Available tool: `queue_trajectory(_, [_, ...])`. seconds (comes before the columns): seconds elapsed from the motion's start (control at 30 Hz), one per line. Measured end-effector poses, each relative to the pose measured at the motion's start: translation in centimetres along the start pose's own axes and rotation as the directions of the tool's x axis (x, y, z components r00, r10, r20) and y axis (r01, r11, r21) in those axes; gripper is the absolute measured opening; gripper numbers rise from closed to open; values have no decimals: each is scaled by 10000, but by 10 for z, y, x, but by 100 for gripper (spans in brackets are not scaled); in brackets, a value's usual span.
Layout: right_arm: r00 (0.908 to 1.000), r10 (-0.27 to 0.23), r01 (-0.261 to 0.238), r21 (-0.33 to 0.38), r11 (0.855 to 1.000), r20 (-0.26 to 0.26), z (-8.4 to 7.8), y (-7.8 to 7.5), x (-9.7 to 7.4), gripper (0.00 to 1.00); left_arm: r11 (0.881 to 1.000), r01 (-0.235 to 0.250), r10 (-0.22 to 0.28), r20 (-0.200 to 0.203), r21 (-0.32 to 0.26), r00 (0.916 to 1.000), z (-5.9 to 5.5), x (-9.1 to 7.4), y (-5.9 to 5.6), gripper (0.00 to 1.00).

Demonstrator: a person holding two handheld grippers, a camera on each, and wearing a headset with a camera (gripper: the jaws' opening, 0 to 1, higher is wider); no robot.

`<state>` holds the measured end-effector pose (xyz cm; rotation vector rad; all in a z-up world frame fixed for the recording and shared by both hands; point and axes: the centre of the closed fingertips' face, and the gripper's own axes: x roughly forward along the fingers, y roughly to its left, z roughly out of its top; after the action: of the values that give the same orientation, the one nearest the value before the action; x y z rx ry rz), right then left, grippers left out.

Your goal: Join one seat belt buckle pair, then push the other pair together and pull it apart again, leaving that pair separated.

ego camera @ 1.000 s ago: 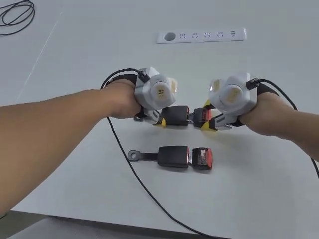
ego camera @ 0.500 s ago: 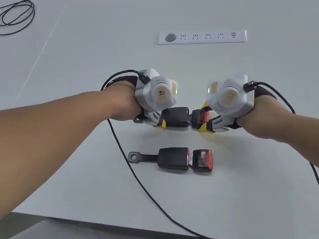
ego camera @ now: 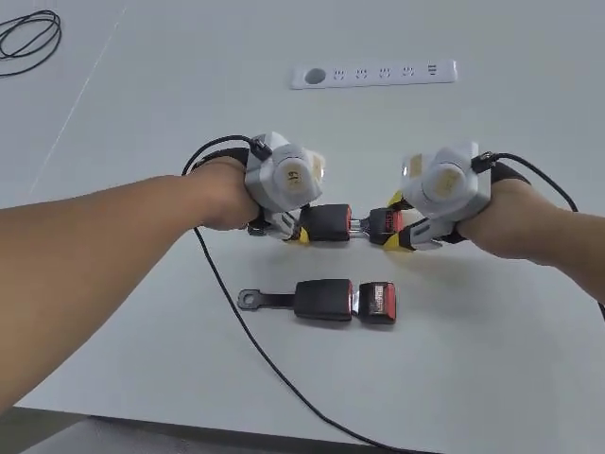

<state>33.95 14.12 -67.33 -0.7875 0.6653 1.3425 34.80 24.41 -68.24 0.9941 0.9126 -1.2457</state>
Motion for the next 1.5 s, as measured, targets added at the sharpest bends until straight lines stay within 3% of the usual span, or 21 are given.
queue_trajectory(0.3, [9996, -83, 86, 106, 9999, -263, -31, 1, -22, 33, 10000, -22, 23, 87, -76, 10000, 0, 0, 0, 30])
queue_trajectory(0.57, [9977, -242, 272, 486, 9984, -626, -76, 0, -52, 34, 9999, -61, 61, 56, -111, 10000, 4, -3, -3, 30])
queue_trajectory(0.9, [9922, -360, 451, 751, 9962, -1194, -117, 2, -82, 35, 10000, -73, 73, 46, 14, 10000, 6, -6, -5, 31])
queue_trajectory(1.27, [9847, -432, 601, 970, 9935, -1686, -123, 0, -84, 38, 9991, -192, 191, -34, -372, 9998, 5, -5, -3, 31])
queue_trajectory(1.4, [9776, -836, 1125, 1438, 9832, -1932, -126, -9, -86, 48, 9986, -371, 375, 95, -384, 9993, 4, -6, -3, 32])
queue_trajectory(1.5, [9750, -1075, 1389, 1557, 9780, -1945, -127, -11, -88, 54, 9947, -550, 559, 81, -871, 9984, 1, -9, -3, 37])
